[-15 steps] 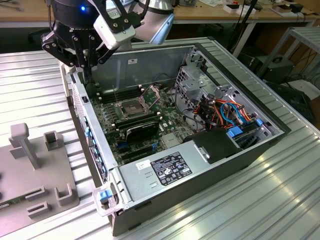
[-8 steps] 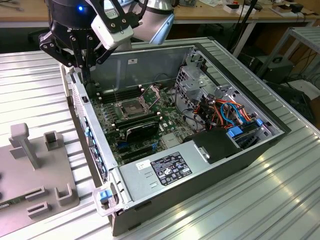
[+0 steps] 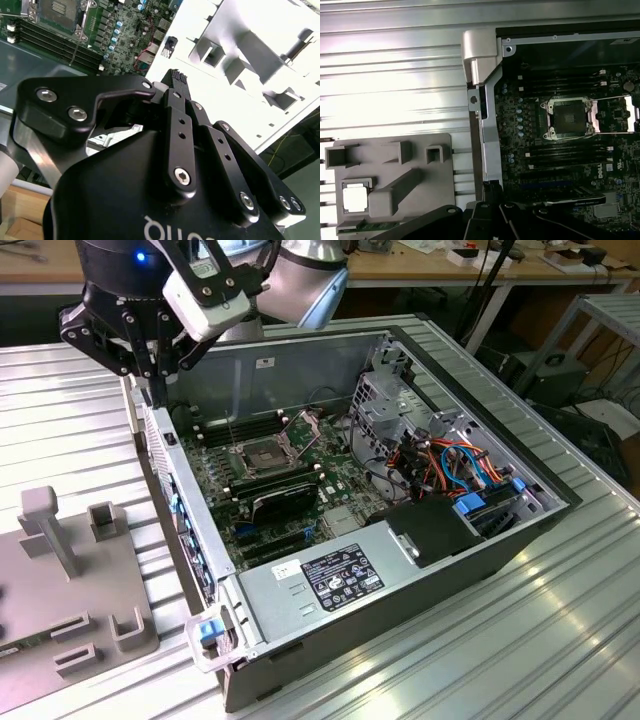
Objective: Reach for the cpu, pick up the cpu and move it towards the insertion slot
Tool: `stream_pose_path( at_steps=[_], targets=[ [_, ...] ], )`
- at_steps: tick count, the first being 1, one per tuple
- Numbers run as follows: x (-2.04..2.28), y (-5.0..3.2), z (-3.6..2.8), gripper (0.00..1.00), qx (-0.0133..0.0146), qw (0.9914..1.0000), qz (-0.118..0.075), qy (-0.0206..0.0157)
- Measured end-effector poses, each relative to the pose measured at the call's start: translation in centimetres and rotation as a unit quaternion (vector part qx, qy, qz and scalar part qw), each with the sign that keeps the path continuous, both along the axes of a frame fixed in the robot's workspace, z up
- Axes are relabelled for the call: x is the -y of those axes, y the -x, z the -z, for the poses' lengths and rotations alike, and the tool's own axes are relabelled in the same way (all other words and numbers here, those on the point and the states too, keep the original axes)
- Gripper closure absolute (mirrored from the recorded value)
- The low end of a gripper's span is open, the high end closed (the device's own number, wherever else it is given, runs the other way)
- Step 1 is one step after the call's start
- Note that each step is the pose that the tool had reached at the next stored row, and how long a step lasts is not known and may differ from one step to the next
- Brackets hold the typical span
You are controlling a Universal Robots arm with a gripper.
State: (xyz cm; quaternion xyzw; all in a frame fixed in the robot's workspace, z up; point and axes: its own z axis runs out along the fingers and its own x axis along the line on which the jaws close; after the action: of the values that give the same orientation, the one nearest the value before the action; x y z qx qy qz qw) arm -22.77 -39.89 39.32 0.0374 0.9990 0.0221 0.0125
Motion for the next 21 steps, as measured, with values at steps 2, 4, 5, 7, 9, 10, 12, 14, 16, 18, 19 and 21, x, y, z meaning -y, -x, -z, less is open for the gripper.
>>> stream_pose_path(
  at_steps=[2,4,5,7,9,10,12,14,16,18,19,21],
  targets=[
    [0.00,0.73,0.00,0.89,0.0000,1.00000,0.000,0.0000],
    [0.00,1.12,0.00,0.89,0.0000,1.00000,0.000,0.0000],
    [0.00,1.30,0.00,0.89,0.0000,1.00000,0.000,0.0000],
    [0.00,1.65,0.00,0.89,0.0000,1.00000,0.000,0.0000],
    [0.00,1.98,0.00,0.89,0.0000,1.00000,0.000,0.0000],
    [0.00,2.34,0.01,0.89,0.0000,1.00000,0.000,0.0000],
    [0.00,2.73,0.01,0.89,0.0000,1.00000,0.000,0.0000],
    [0.00,2.95,0.02,0.89,0.0000,1.00000,0.000,0.0000],
    [0.00,3.22,0.02,0.89,0.0000,1.00000,0.000,0.0000],
    [0.00,3.48,0.02,0.89,0.0000,1.00000,0.000,0.0000],
    [0.00,3.70,0.03,0.89,0.0000,1.00000,0.000,0.0000],
    [0.01,4.11,0.03,0.89,0.0000,1.00000,0.000,0.0000]
  ],
)
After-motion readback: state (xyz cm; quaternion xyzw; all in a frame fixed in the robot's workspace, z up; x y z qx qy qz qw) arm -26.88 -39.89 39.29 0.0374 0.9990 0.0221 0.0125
